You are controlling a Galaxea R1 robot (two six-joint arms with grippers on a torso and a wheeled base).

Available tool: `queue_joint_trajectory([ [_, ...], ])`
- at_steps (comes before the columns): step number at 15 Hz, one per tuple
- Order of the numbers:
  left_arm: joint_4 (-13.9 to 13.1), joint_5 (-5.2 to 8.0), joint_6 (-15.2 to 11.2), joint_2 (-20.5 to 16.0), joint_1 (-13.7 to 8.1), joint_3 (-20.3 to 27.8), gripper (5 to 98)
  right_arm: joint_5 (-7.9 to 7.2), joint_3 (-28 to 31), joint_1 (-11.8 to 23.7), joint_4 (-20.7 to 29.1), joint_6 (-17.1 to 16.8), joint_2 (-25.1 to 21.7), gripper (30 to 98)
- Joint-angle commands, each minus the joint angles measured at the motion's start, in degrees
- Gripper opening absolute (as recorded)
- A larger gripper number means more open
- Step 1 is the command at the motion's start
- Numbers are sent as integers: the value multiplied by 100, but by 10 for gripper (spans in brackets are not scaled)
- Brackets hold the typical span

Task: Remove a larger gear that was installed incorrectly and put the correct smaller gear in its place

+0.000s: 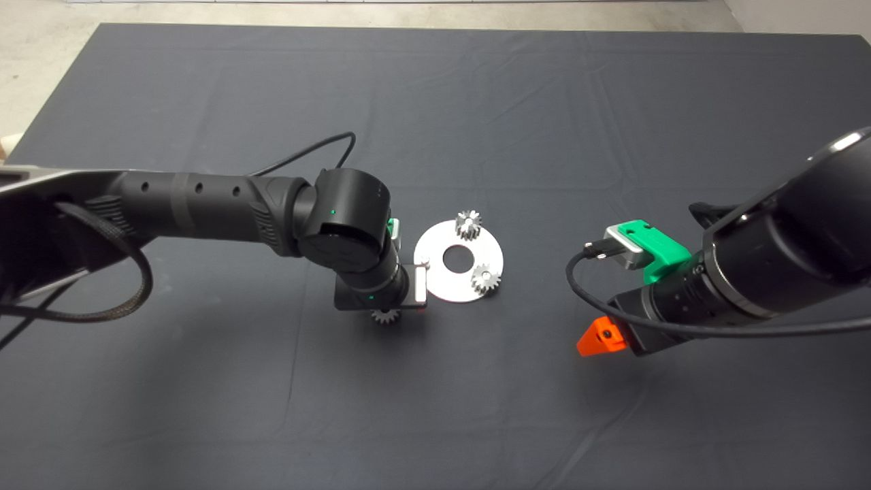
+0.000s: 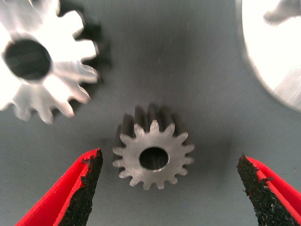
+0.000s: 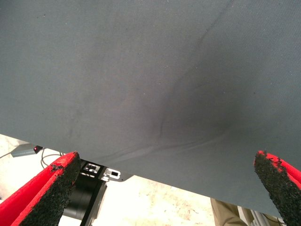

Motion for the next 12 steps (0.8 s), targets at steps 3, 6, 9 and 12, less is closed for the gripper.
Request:
queue_joint_trajectory([
  [3,209,101,48,-11,-8,-8,734,-189,63,141,133,-8,-27,977],
  [6,218,101,108,-20,-17,1,734,-189,63,136,133,-8,-18,977],
  [9,227,101,124,-11,-17,-25,734,-189,54,136,133,0,-18,977],
  [12,227,101,160,-37,-17,-42,734,-189,54,136,124,1,-27,977],
])
